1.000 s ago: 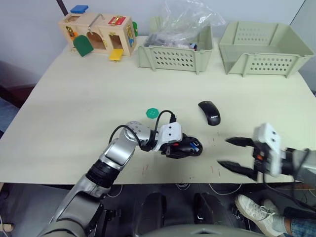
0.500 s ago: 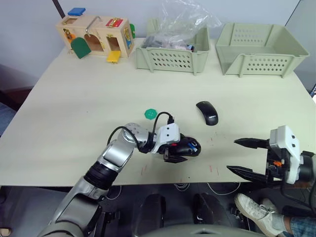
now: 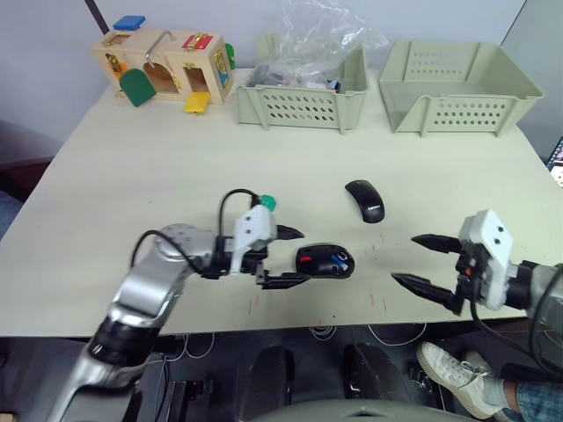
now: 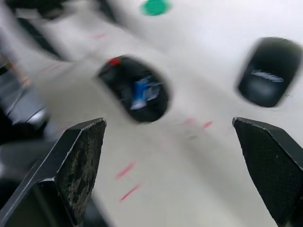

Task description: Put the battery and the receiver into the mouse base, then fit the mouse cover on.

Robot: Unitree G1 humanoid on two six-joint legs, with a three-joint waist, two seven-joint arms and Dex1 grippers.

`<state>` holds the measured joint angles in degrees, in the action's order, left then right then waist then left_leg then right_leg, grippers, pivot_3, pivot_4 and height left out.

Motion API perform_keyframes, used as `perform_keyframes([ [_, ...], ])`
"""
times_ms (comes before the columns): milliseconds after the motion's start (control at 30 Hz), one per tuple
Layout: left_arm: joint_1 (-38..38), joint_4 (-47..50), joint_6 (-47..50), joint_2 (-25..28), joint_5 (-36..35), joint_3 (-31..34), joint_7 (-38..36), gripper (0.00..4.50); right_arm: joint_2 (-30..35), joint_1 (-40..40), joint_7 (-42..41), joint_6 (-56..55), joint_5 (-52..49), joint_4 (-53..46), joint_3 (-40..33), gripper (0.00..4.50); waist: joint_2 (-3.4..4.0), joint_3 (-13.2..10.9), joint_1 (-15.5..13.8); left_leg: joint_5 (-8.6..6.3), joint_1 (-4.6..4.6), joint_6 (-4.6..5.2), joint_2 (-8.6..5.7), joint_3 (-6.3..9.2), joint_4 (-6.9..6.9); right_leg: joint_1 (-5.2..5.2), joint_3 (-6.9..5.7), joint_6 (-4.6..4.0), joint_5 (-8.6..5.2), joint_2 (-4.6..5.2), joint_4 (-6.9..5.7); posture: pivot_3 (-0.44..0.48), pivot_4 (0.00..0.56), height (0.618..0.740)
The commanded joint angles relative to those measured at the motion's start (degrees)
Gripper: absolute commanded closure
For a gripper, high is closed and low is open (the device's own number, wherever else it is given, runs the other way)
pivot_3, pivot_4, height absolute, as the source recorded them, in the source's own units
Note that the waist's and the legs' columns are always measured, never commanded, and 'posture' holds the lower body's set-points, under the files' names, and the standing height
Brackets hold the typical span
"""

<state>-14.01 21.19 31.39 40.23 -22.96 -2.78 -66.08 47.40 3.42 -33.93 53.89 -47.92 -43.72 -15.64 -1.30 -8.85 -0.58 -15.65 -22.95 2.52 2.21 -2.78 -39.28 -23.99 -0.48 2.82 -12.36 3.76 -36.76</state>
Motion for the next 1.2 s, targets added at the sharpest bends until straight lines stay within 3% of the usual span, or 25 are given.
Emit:
perform_keyframes([
  [33,4.98,7.65,4.38,1.28,-8.44,8.46,2.44,0.03,-0.67,-3.19,4.19,2.30,-0.36,-0.18,1.21,0.00,-0.05,-0.03,-0.11,0.00,0.01,0.00,0.00,-0.03,0.00,0.00,0.01,0.00,0.00,0.00,0.02,0.000,0.150,0.740],
  [233,13.87,13.66,7.25,1.91,-15.30,18.91,7.69,0.03,-5.02,-9.48,12.95,7.51,0.33,1.30,5.45,0.00,-0.08,-0.04,-0.20,0.00,0.01,0.00,-0.01,-0.02,0.00,0.02,-0.02,-0.06,-0.03,0.08,0.01,0.000,0.150,0.740],
  [333,17.68,13.41,1.84,-3.76,-22.61,25.14,6.61,0.03,-7.21,-13.39,18.21,9.85,3.79,3.44,8.54,0.00,-0.07,-0.04,-0.14,0.00,0.01,0.00,-0.02,-0.06,0.01,0.02,0.00,-0.07,-0.03,0.08,0.02,0.000,0.150,0.740],
  [500,22.98,12.44,3.97,-0.70,-29.07,31.82,4.71,0.03,-10.68,-21.06,24.85,17.11,6.86,6.70,11.49,0.00,-0.06,-0.07,-0.04,0.00,0.03,-0.01,0.00,-0.04,0.04,-0.01,-0.02,-0.11,-0.05,0.03,-0.01,0.000,0.150,0.740],
  [700,23.21,9.50,2.13,2.23,-30.55,33.40,2.16,0.03,-16.71,-30.63,27.45,26.71,7.11,12.41,10.87,0.00,-0.03,-0.09,-0.15,0.00,0.00,-0.01,-0.01,-0.06,0.05,-0.02,-0.03,-0.13,-0.06,0.05,0.01,0.000,0.150,0.740],
  [800,22.98,6.96,0.79,3.69,-28.98,33.26,0.82,0.03,-22.69,-36.65,31.66,34.91,10.68,18.14,9.18,0.00,-0.01,-0.10,0.01,0.00,0.01,-0.01,0.00,-0.05,0.08,-0.04,-0.04,-0.14,-0.06,0.03,0.01,0.000,0.150,0.740],
  [967,22.76,4.52,-0.39,5.89,-28.29,33.20,-1.11,0.03,-27.88,-41.17,33.18,34.58,15.37,25.31,8.83,0.00,0.05,-0.14,0.16,0.00,-0.01,-0.01,0.00,-0.06,0.13,-0.08,-0.04,-0.15,-0.06,0.02,0.00,0.000,0.150,0.740],
  [1200,22.69,5.07,-0.50,6.58,-28.63,32.66,-0.75,0.03,-29.66,-43.61,32.25,32.77,19.81,30.32,9.79,0.00,0.09,-0.16,0.62,0.00,-0.07,-0.01,-0.01,-0.10,0.16,-0.14,-0.03,-0.14,-0.06,0.06,0.02,0.000,0.150,0.740],
])
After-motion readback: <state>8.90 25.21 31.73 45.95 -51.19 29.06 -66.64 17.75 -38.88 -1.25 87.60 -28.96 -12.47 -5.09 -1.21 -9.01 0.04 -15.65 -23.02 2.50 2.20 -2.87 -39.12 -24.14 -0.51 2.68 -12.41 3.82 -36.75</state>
